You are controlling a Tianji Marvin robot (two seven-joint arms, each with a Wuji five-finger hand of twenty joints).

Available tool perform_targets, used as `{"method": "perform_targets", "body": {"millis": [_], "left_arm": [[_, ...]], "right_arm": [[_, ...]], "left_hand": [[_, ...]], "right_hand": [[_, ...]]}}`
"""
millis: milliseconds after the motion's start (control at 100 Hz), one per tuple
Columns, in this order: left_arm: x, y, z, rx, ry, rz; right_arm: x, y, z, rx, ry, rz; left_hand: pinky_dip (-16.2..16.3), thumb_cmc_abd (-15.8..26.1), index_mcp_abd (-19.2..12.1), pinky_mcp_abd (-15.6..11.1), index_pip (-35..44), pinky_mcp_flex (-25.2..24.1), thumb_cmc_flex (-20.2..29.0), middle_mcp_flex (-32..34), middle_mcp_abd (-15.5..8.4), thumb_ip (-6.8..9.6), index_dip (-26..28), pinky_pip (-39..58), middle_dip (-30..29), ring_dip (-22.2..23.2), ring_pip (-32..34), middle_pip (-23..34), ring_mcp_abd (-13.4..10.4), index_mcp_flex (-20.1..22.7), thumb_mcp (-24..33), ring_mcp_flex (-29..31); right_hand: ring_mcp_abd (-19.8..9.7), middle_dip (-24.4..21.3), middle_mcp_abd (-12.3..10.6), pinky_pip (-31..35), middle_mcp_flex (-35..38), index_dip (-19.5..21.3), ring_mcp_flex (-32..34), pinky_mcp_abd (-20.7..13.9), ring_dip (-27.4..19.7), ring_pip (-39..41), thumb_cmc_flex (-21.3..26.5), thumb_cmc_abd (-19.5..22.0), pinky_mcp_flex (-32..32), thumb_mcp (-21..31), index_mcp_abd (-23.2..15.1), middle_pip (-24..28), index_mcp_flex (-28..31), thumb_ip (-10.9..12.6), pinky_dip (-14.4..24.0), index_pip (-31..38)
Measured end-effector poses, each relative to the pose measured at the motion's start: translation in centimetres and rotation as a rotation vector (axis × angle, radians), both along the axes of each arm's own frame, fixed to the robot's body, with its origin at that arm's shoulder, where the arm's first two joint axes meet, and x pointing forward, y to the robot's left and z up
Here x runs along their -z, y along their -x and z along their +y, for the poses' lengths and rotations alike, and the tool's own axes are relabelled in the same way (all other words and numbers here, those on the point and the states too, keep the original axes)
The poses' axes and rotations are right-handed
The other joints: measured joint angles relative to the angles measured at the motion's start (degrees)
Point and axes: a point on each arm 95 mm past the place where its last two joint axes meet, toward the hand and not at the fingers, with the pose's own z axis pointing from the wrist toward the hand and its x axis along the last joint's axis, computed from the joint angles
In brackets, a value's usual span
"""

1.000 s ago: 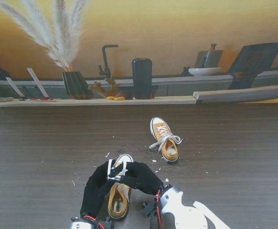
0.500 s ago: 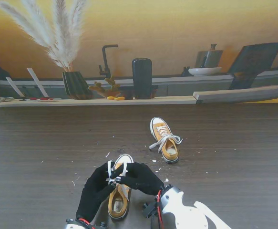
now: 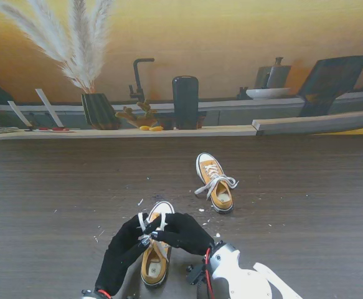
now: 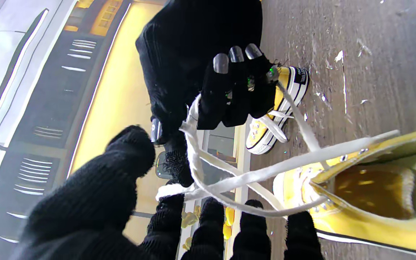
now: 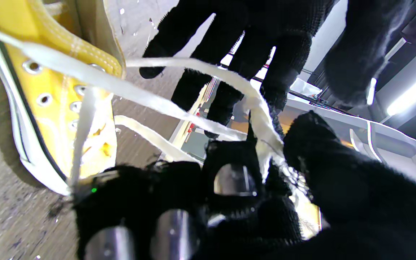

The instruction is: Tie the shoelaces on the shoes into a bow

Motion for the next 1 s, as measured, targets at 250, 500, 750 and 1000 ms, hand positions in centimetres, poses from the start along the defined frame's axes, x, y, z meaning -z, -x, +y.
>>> {"method": "perform_targets", "body": {"millis": [250, 500, 750, 1000], "left_arm": [[-0.6, -0.1, -0.7, -0.091, 0.042, 0.057], [-0.8, -0.8, -1.3, -0.166, 0.076, 0.12], [-1.0, -1.4, -1.7, -0.208, 0.119, 0.141], [-1.1, -1.6, -1.4, -0.33, 0.033, 0.015]], "right_arm": [[0.1, 0.1, 0.1, -0.002, 0.002, 0.002], [0.0, 0.0, 0.0, -0.001, 0.003, -0.001], [0.0, 0.0, -0.1, -0.002, 0.002, -0.004], [0.0, -0.1, -0.2, -0.002, 0.006, -0.006]], "left_hand": [[2.11, 3.38, -0.1, -0.01, 14.81, 1.03, 0.3, 3.72, -0.01, -1.28, 8.56, 0.04, 0.0, 0.02, 1.6, 1.53, 0.0, 2.97, -7.31, 0.09], [2.54, 3.39, -2.29, -0.01, 43.53, 1.25, 5.3, 11.61, -0.01, -2.41, 24.47, 7.96, 4.12, 0.09, 7.09, 10.09, 0.46, 4.81, -15.64, 3.42], [-2.84, 3.31, -3.06, -0.01, 46.89, 2.16, 6.35, 20.61, -0.71, -2.41, 22.03, 13.71, 1.84, 0.04, 9.21, 9.5, 1.08, 13.39, -17.51, 7.64], [-9.18, 3.17, -4.39, -0.06, 49.35, 0.84, 7.44, 14.71, -2.19, -2.41, 9.49, 1.61, -3.6, -5.35, 0.42, 4.45, -2.19, 19.93, -15.54, 0.79]], "right_hand": [[0.0, 0.0, 0.0, 0.0, 0.0, 0.0, 0.0, 0.0, 0.0, 0.0, 0.0, 0.0, 0.0, 0.0, 0.0, 0.0, 0.0, 0.0, -0.01, 0.0], [0.0, 0.0, 0.0, 0.0, 0.0, 0.0, 0.0, 0.0, -0.02, 0.0, 0.0, 0.0, 0.0, 0.0, 0.0, 0.0, 0.0, 0.0, -0.01, 0.02], [0.0, 0.0, 0.0, 0.0, 0.0, 0.0, 0.0, 0.0, -0.26, 0.0, 0.0, 0.0, 0.0, 0.0, 0.0, 0.0, 0.0, 0.0, -0.02, 0.03], [0.0, 0.0, 0.0, 0.0, 0.0, 0.0, 0.0, 0.0, -0.54, 0.0, 0.0, 0.0, 0.0, 0.0, 0.0, 0.0, 0.0, 0.0, -0.02, 0.04]]}}
